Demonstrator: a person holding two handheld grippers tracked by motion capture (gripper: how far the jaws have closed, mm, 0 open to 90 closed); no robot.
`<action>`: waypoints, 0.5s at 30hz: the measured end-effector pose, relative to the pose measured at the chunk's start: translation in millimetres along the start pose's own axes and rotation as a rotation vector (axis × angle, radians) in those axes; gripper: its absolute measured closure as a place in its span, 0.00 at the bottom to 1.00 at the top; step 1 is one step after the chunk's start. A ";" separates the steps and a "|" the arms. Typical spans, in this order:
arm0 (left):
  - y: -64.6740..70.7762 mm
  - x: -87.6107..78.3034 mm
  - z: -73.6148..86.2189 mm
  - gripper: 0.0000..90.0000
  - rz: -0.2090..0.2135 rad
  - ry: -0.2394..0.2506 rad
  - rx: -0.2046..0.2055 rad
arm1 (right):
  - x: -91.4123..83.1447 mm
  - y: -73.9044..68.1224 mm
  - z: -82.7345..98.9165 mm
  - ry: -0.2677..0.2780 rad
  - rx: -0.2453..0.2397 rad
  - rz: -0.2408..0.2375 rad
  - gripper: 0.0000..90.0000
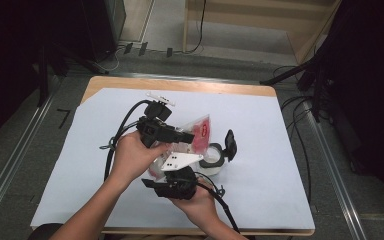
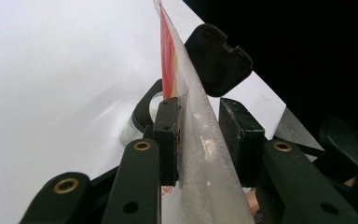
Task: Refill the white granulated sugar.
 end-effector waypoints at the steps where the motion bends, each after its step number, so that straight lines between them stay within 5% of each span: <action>1: -0.1 0.1 0.0 0.78 0.003 0.001 0.000 | 0.0 0.0 -0.1 0.001 0.001 0.002 0.71; 15: 1.3 0.3 -0.7 0.77 0.000 0.008 0.010 | -1.0 0.2 -1.1 0.009 0.027 0.007 0.71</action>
Point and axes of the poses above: each handheld gripper's, and its own axes: x roughly forward along the jaws, z roughly out of its underside, y roughly to its right, the point moved 2 cm from there along x, roughly forward along the jaws, and after that the axes turned 8 degrees about z, right-handed, at the moved point
